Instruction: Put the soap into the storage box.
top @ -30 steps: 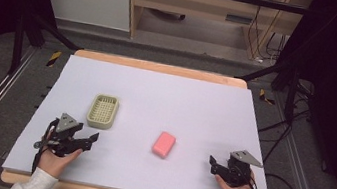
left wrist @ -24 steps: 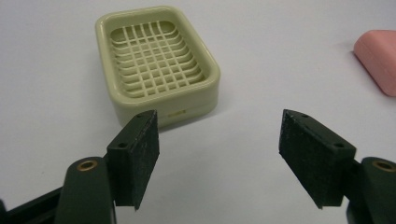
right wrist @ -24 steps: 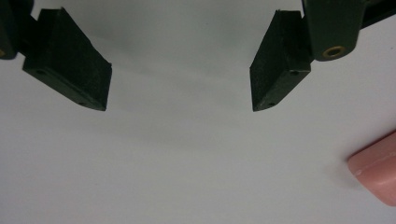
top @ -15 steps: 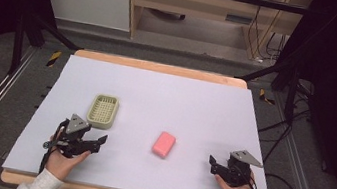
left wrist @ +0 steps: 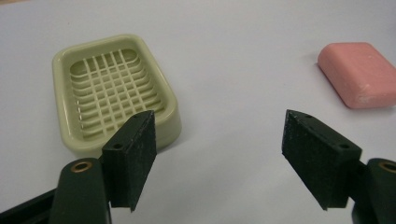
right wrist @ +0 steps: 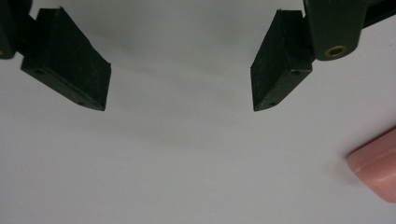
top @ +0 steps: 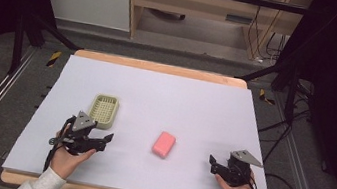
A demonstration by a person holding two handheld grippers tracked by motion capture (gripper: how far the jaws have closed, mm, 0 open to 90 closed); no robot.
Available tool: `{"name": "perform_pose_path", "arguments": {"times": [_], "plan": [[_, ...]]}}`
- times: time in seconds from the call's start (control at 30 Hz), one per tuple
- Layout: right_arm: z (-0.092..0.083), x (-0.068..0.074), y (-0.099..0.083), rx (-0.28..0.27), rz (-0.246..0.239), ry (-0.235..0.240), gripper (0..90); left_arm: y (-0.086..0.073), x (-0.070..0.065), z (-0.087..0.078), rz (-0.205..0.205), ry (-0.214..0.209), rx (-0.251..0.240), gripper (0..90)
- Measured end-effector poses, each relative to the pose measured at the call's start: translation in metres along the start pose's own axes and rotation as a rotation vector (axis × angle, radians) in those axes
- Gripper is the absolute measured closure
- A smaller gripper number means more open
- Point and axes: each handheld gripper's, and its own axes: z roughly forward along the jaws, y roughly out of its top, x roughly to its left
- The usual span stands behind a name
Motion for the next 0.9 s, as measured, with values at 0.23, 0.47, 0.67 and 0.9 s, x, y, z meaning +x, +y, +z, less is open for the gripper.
{"name": "perform_pose_path", "arguments": {"times": [0.23, 0.47, 0.67, 0.9], "plan": [[-0.001, 0.000, 0.001, -0.005, 0.004, 0.005, 20.5, 0.014, -0.008, 0.003, 0.002, -0.019, -0.018, 26.0], [-0.001, 0.001, 0.001, -0.005, -0.001, 0.007, 21.2, 0.030, -0.021, 0.010, 0.011, -0.043, -0.033, 25.8], [-0.002, 0.002, 0.002, -0.007, -0.003, 0.008, 21.4, 0.037, -0.027, 0.013, 0.020, -0.052, -0.032, 25.6], [-0.002, 0.002, 0.002, -0.009, -0.006, 0.006, 21.5, 0.042, -0.036, 0.020, 0.029, -0.064, -0.030, 25.6]]}}
